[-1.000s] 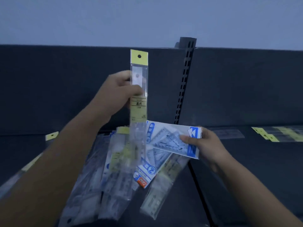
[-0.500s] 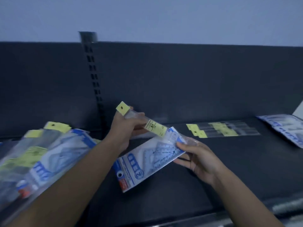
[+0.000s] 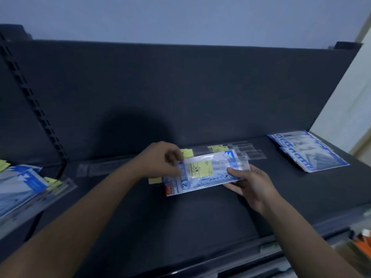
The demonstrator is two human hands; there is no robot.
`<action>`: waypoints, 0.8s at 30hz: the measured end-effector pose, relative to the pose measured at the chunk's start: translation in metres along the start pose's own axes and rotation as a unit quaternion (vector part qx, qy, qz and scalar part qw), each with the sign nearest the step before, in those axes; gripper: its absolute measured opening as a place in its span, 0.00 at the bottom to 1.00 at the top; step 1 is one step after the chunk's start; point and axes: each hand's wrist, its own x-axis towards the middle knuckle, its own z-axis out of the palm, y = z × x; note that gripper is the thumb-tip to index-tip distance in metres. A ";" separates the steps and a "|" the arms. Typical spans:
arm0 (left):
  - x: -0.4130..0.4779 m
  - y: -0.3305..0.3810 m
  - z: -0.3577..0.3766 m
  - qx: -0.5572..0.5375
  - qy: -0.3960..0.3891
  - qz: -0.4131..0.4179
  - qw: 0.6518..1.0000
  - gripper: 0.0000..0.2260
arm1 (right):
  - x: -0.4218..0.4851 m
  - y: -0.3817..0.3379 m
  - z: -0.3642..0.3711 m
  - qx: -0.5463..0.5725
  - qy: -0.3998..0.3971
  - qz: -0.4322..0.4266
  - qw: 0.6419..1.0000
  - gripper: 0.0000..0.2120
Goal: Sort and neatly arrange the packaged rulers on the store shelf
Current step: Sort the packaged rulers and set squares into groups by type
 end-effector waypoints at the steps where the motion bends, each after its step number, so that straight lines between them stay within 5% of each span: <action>1: 0.008 0.003 0.008 0.007 -0.028 0.008 1.000 0.08 | 0.002 0.000 -0.003 0.001 0.009 0.001 1.000 0.15; 4: 0.032 0.008 0.027 -0.028 -0.048 0.034 0.998 0.04 | 0.008 -0.002 -0.016 -0.009 0.034 -0.001 0.999 0.16; 9: 0.076 0.018 0.046 -0.071 0.061 0.026 0.995 0.06 | 0.011 -0.020 -0.053 -0.071 0.007 0.053 0.996 0.17; 17: 0.123 0.035 0.081 0.081 0.010 -0.009 0.997 0.08 | 0.031 -0.059 -0.116 -0.191 -0.107 0.099 0.971 0.12; 21: 0.123 0.048 0.086 0.138 0.045 -0.068 0.987 0.11 | 0.049 -0.080 -0.149 -0.195 -0.114 0.080 0.971 0.08; 24: 0.122 0.082 0.103 0.046 0.080 -0.033 0.995 0.05 | 0.059 -0.093 -0.164 -0.170 -0.130 0.067 0.974 0.08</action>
